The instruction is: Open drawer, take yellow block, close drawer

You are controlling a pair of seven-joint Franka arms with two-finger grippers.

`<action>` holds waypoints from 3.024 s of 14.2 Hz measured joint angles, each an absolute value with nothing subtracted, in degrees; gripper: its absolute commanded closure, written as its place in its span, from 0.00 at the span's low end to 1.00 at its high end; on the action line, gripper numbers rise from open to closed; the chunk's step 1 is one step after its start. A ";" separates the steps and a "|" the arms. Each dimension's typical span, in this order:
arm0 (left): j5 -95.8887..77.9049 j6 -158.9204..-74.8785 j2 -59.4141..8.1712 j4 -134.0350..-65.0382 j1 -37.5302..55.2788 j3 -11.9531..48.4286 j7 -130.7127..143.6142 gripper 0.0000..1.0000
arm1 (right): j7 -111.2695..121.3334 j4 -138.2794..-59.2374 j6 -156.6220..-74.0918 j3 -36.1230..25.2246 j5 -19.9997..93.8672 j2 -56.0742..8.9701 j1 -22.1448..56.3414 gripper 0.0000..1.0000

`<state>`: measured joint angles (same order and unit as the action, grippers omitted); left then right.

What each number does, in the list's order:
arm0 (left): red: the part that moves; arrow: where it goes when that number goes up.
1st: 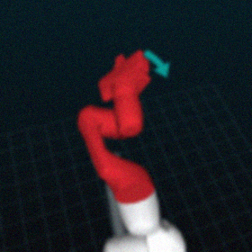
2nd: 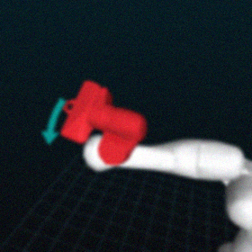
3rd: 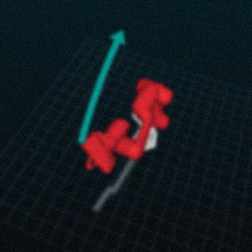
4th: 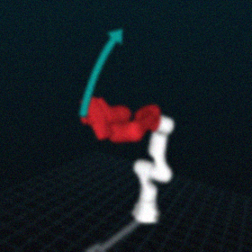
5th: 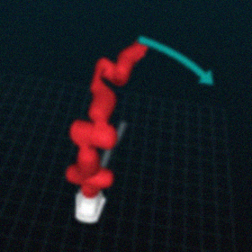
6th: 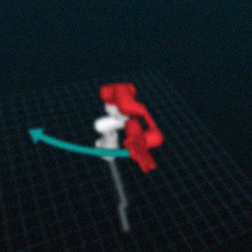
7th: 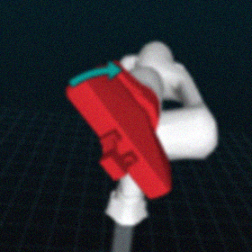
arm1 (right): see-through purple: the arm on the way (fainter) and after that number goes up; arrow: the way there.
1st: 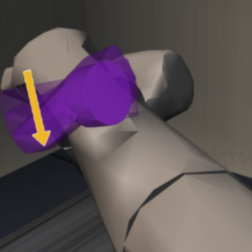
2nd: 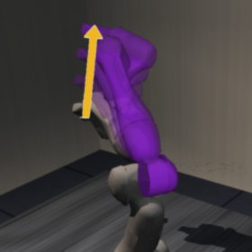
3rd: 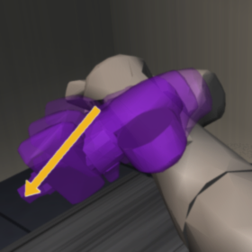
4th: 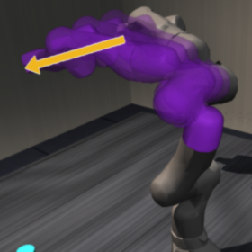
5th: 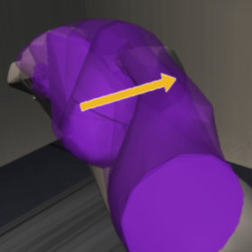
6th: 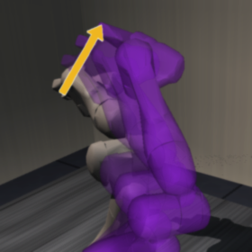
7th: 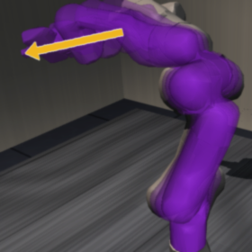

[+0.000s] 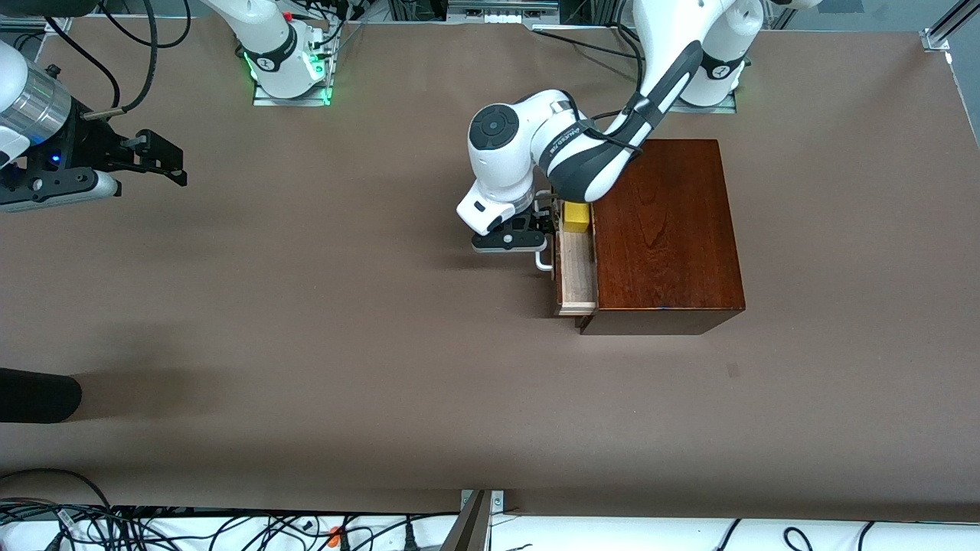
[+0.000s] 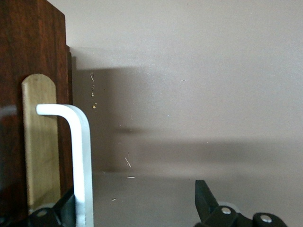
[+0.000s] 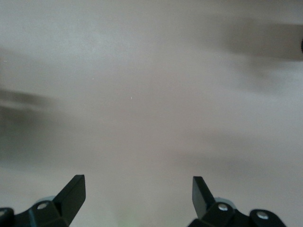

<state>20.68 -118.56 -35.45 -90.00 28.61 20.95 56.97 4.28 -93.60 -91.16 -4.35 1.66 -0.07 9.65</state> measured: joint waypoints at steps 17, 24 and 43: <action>20.67 -117.83 -37.34 -86.40 30.10 20.87 58.51 0.00 | 4.28 -93.60 -91.16 -4.35 1.66 -0.08 9.65 0.00; 19.54 -113.41 -37.85 -83.69 30.49 21.61 59.52 0.00 | 4.28 -93.59 -91.16 -4.36 1.65 -0.08 9.64 0.00; 6.70 -82.05 -21.29 -72.17 5.92 22.81 23.29 0.00 | 4.29 -93.35 -92.16 -1.53 5.01 -1.67 11.35 0.00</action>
